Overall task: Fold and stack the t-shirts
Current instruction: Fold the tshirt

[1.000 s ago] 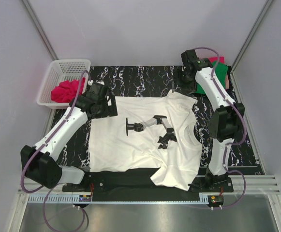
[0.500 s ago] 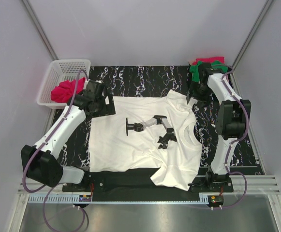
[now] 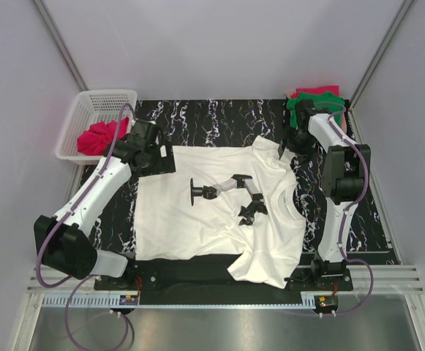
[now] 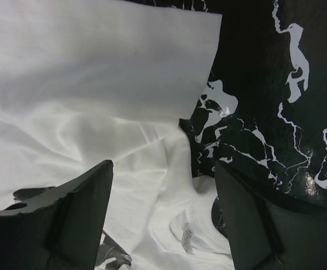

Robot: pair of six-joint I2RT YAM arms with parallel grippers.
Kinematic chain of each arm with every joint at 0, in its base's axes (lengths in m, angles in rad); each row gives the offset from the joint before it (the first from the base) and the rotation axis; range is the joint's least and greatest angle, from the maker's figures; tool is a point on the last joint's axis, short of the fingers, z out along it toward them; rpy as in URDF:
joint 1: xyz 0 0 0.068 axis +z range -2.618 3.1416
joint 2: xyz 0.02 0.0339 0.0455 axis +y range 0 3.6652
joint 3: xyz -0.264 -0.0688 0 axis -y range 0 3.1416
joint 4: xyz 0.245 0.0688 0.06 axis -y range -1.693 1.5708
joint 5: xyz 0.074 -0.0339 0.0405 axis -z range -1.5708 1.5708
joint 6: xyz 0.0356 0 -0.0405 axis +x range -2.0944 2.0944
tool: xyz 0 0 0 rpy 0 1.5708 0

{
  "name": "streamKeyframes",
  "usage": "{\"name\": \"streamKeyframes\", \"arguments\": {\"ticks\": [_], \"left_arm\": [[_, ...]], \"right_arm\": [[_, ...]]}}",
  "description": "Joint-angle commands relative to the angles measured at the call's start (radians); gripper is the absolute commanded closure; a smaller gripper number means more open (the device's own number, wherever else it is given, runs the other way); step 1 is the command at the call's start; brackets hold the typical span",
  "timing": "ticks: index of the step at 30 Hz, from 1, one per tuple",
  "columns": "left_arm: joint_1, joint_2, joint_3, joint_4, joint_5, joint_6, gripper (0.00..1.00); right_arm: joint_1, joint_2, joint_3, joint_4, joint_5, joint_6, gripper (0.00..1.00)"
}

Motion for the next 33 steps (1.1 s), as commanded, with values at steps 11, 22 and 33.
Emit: {"name": "streamKeyframes", "arguments": {"ticks": [11, 22, 33], "left_arm": [[0.010, 0.021, 0.080, -0.006, 0.009, -0.001, 0.01], [0.010, 0.029, 0.075, -0.014, 0.001, -0.008, 0.01], [0.010, 0.036, 0.054, -0.012, 0.007, -0.011, 0.01]], "right_arm": [[-0.053, 0.132, 0.158, 0.046, -0.035, -0.008, 0.19], [-0.053, 0.197, 0.189, 0.050, -0.092, 0.007, 0.20], [-0.053, 0.205, 0.242, 0.067, -0.149, 0.027, 0.20]]}}
